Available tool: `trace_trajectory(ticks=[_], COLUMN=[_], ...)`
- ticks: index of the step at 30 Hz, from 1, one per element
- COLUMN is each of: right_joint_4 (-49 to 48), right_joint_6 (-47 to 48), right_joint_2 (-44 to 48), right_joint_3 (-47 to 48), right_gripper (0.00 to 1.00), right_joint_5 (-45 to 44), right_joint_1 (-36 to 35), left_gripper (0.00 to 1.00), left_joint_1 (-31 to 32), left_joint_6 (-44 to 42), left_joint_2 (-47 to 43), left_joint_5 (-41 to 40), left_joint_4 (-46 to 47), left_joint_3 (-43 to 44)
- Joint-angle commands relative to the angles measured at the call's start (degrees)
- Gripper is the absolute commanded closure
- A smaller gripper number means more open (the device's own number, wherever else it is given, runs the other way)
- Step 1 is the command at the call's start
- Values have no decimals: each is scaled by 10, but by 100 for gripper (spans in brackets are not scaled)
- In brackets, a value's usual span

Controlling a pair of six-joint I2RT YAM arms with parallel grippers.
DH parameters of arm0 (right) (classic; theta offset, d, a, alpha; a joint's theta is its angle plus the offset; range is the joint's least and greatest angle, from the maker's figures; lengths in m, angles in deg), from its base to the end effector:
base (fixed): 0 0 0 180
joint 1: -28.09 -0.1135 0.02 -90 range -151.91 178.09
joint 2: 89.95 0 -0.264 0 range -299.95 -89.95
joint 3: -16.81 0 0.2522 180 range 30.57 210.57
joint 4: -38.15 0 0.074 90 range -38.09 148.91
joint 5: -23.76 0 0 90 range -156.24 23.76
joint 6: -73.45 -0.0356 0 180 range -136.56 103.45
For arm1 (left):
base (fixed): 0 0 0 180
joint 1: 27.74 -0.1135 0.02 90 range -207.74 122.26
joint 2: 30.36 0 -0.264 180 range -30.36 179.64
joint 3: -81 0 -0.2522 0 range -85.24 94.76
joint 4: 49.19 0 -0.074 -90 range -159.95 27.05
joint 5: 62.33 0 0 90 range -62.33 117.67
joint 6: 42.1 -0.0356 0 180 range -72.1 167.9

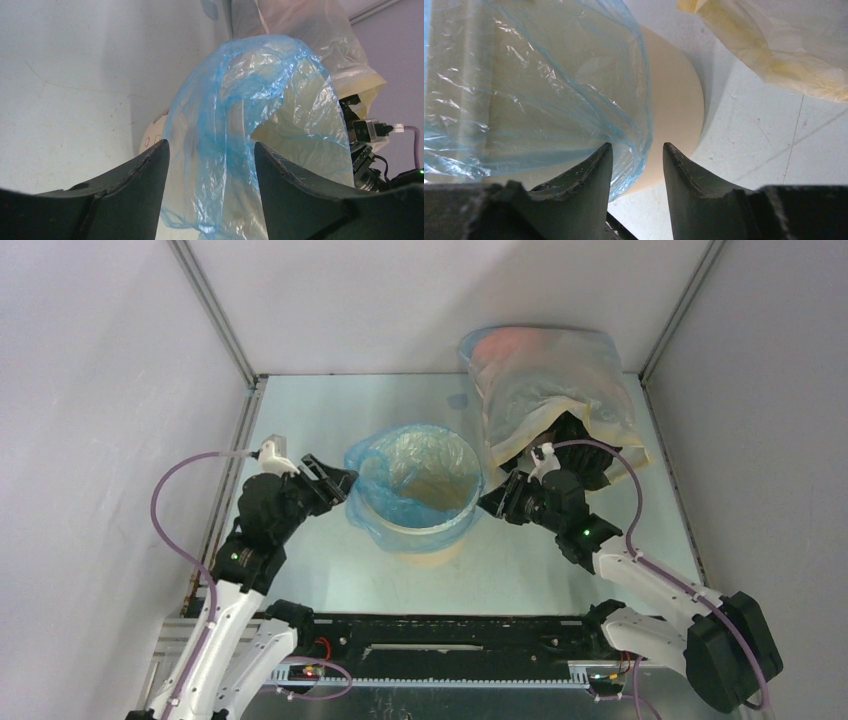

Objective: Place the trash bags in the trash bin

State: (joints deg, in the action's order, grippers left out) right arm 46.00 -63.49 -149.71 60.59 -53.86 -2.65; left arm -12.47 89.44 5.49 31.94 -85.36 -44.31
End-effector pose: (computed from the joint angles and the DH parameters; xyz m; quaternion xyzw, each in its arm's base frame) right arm 0.1929 0.1236 0.2282 0.0591 0.8330 0.4107 0.3661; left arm 0.1433 -0.0419 0.3169 -0.1614 0.7890 -0.3081 0.5065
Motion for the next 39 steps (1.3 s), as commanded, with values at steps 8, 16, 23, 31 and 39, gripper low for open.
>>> trace_trajectory(ticks=[8,16,23,31,39], right_joint_4=[-90,-121,-126,-115,-113], right_joint_6=[0,-7,-7,6,14], right_joint_2=[-44,-79,-97,-107,-100], right_joint_3=[-3,-3,-3,-3,-3], right_gripper=[71,89,100,100,100], right_joint_5=[42,51,44,32,31], right_joint_1=[1,-16,-18,-14,-9], left_gripper=[54,63,67,73,57], left_joint_1=[-59,-79,-79,-79,-79], left_joint_6=[25,42,32,24,16], left_joint_2=[100,133,143,166,167], left_joint_5=[45,80,85,72,70], left_joint_4=[147,212,222,262,268], left_joint_3=[-36,-97,-133,-166,-173])
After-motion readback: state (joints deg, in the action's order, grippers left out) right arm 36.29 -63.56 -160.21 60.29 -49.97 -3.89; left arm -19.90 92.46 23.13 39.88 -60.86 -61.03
